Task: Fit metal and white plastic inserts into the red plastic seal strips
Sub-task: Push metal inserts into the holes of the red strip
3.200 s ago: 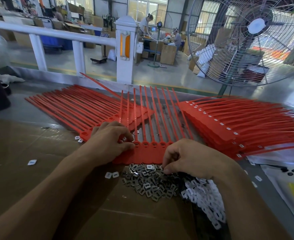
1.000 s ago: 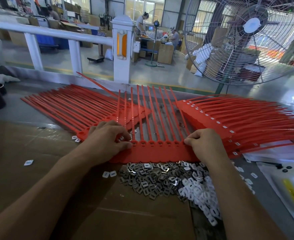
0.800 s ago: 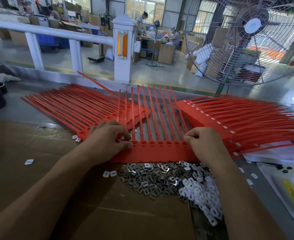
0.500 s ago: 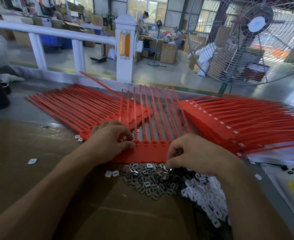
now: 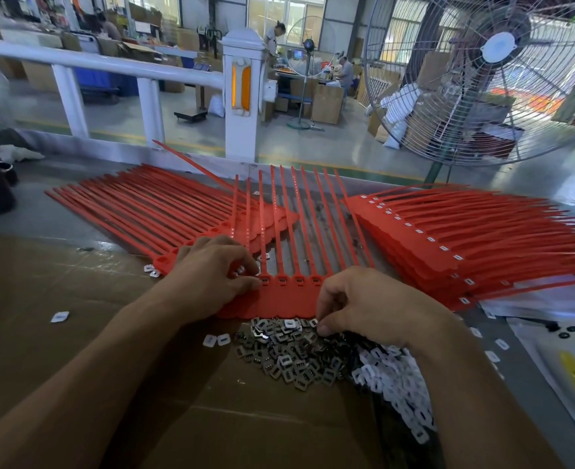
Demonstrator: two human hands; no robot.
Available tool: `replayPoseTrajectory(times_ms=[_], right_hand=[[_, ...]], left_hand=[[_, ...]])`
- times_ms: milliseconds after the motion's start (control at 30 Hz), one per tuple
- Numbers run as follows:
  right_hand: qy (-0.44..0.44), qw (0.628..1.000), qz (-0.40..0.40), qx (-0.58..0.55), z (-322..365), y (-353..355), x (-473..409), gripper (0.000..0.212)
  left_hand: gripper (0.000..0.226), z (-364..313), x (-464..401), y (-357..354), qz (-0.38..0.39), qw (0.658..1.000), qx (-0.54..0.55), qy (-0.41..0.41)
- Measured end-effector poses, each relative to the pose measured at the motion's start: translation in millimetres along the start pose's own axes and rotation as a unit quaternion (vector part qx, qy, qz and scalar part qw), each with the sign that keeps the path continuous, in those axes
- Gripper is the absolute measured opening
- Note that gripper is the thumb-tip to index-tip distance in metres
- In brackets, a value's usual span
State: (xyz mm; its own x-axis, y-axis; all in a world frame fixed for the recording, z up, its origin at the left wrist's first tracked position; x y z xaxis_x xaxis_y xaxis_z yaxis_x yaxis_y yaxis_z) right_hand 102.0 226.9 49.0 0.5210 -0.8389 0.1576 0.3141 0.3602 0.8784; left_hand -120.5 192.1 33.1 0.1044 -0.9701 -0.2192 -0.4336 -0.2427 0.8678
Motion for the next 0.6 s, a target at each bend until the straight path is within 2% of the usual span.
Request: replayPoseTrajectory(times_ms=[167,300,400,500,600], right_hand=[[0.014,0.999,-0.009,-0.03,-0.5,4.5,1.0,0.014],[0.038,0.993,-0.002,-0.109,-3.8,10.4,5.2,0.011],[0.013,0.974,-0.109,-0.197,-21.3,27.2,2.5,0.01],[-0.076,0.924,-0.258,-0.27,-54.7,41.2,-0.6,0.011],[-0.155,0.88,-0.317,-0.317,-81.3,42.6,0.7,0.006]], left_hand=[[0.029,0.1,0.2,-0.5,-0.001,1.0,0.0,-0.001],[0.028,-0.1,0.1,-0.6,0.0,1.0,0.002,-0.001],[0.028,0.1,-0.2,-0.5,-0.001,1.0,0.002,-0.001],[0.028,0.6,0.0,-1.0,0.001,1.0,0.0,-0.002],[0.028,0.9,0.4,-1.0,0.0,1.0,0.0,-0.001]])
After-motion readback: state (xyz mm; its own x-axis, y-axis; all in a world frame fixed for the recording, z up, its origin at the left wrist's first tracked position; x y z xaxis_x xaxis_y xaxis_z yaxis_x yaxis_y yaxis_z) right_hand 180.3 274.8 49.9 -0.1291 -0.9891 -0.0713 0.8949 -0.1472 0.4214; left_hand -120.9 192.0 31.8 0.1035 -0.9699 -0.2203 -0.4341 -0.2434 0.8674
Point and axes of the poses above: each hand's wrist, its own x-axis away from the middle knuckle, its own y-axis out of the back of the hand, z = x × y, the point moved 6 cm from there along -x, towards the middle knuckle, and after that the axes turned 5 degrees about -z, right-handed, at the moved point
